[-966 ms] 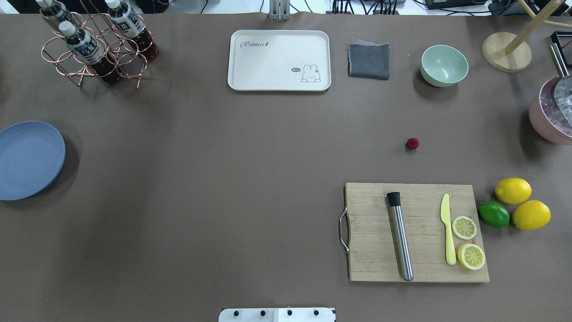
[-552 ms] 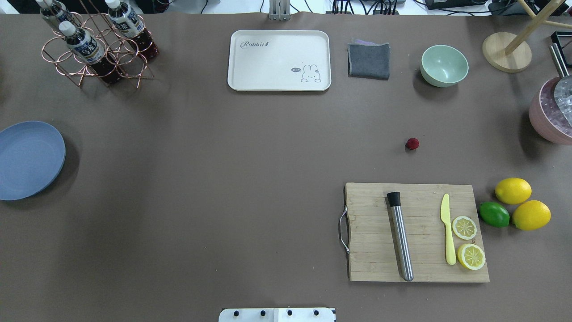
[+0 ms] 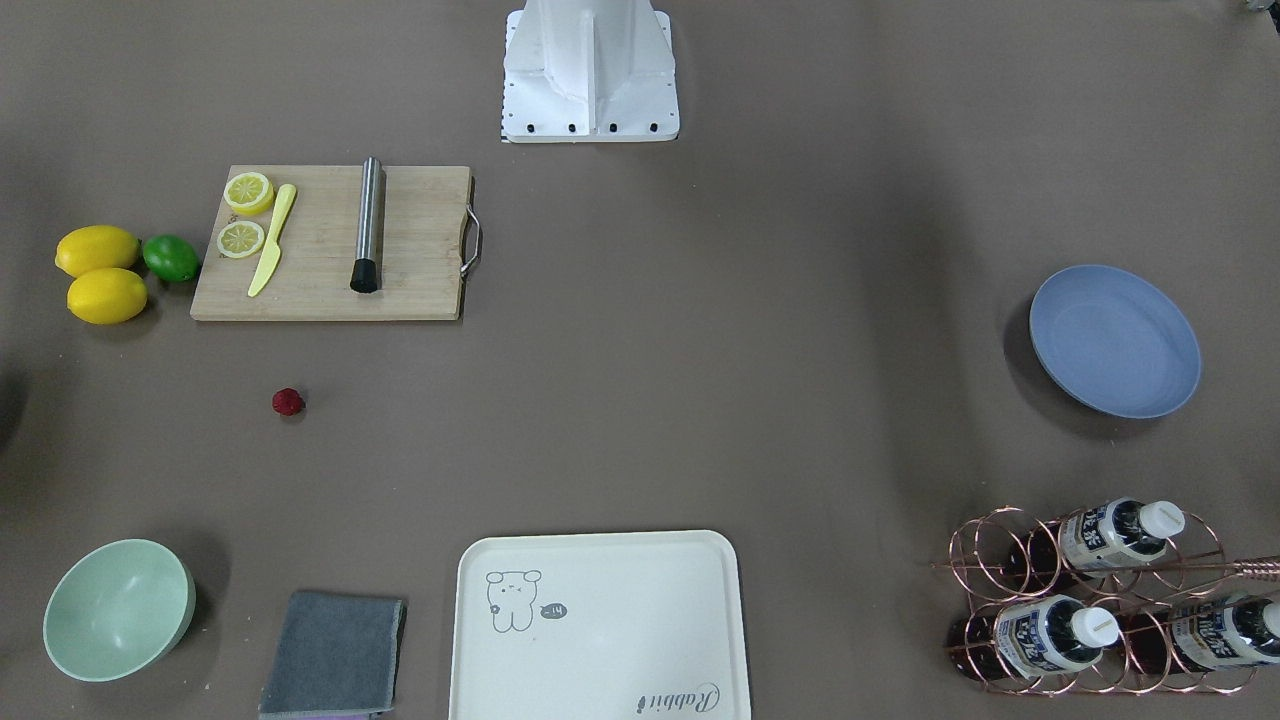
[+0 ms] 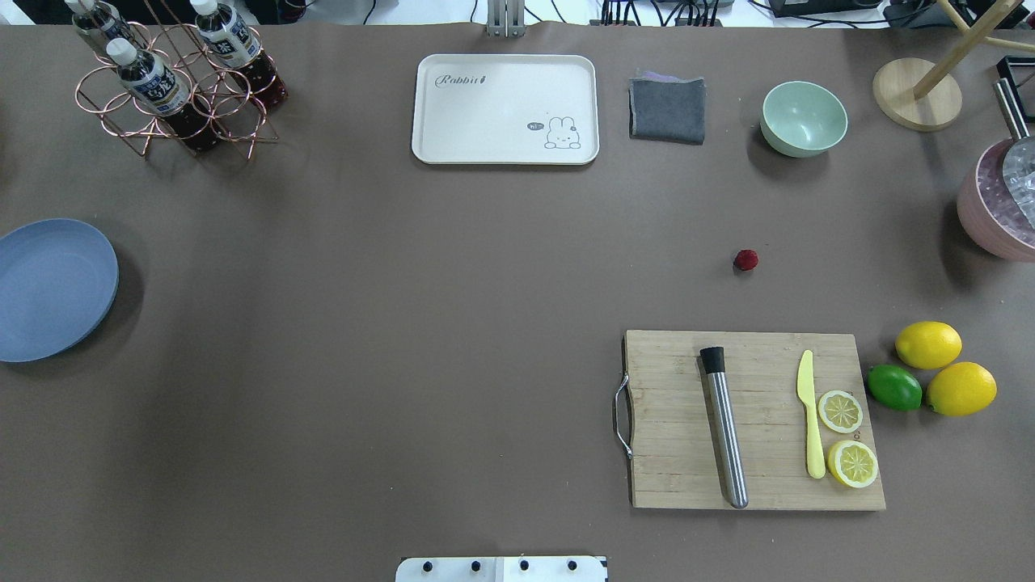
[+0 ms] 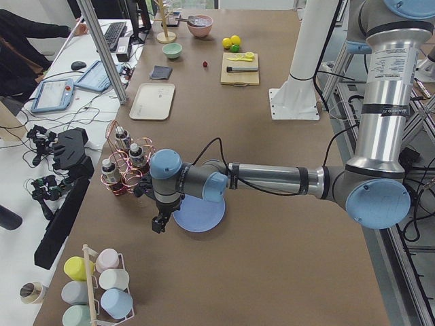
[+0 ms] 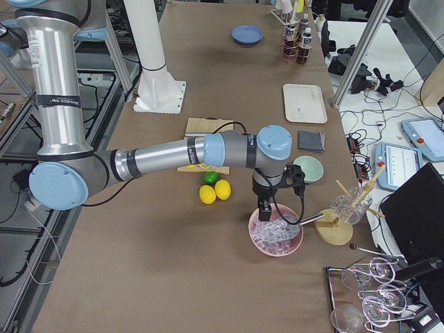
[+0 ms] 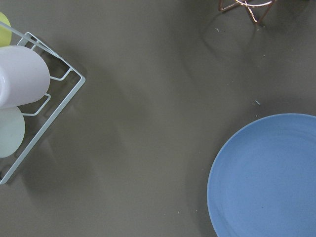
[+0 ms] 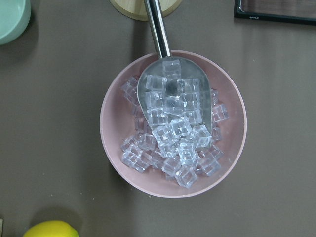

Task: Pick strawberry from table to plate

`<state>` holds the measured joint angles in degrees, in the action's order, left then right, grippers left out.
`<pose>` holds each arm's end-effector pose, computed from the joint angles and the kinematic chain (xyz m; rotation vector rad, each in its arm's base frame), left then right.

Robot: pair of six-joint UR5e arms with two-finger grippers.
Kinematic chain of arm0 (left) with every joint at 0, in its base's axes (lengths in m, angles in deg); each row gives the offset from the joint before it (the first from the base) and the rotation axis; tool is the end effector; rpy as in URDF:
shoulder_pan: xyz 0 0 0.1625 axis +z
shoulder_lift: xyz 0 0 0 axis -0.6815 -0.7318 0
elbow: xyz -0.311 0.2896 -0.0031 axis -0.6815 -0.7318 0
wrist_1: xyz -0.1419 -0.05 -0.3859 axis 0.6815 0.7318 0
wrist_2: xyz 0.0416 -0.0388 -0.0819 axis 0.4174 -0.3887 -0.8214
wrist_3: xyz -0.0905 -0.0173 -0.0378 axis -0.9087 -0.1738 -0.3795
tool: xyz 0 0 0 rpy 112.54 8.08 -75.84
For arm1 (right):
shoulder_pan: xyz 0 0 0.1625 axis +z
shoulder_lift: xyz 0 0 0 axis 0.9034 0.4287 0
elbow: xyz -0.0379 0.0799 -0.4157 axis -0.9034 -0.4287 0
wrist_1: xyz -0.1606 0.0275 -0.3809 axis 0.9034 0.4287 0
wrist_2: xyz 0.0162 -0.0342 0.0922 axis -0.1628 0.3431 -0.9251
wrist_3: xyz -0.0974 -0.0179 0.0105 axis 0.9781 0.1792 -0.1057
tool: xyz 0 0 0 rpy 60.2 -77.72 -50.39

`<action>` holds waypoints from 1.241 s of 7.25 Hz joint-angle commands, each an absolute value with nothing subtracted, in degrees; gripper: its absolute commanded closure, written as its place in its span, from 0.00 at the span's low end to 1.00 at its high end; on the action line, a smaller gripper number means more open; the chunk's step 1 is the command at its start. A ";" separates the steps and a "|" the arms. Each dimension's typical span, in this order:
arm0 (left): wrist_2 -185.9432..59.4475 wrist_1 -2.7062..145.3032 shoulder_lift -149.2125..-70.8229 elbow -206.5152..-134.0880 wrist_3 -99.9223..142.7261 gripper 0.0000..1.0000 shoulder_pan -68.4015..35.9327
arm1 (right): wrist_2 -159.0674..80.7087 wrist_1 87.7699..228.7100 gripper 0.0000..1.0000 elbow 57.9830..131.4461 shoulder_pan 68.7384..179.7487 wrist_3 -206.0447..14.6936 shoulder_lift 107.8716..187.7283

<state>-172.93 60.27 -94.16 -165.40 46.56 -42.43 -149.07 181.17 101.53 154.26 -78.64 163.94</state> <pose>-0.0245 -0.5394 0.6343 0.2887 0.7048 0.3441 0.0623 -0.5160 0.5586 0.0694 -0.7486 -0.0416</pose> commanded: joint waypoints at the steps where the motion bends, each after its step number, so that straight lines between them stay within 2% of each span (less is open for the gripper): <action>1: -177.40 71.25 -94.38 -158.02 36.90 0.02 -42.29 | -149.14 171.10 0.00 101.30 147.26 -93.17 163.95; 6: -177.24 94.37 -92.54 -149.65 17.62 0.02 -30.37 | -149.05 166.75 0.00 101.91 140.47 -107.99 161.40; 9: -177.33 95.56 -92.53 -147.98 16.97 0.03 -28.93 | -149.05 166.75 0.00 102.09 139.76 -110.55 160.96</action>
<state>-177.29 94.98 -92.57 -148.72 17.30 -29.42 -149.05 166.75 102.01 139.98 -109.82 161.07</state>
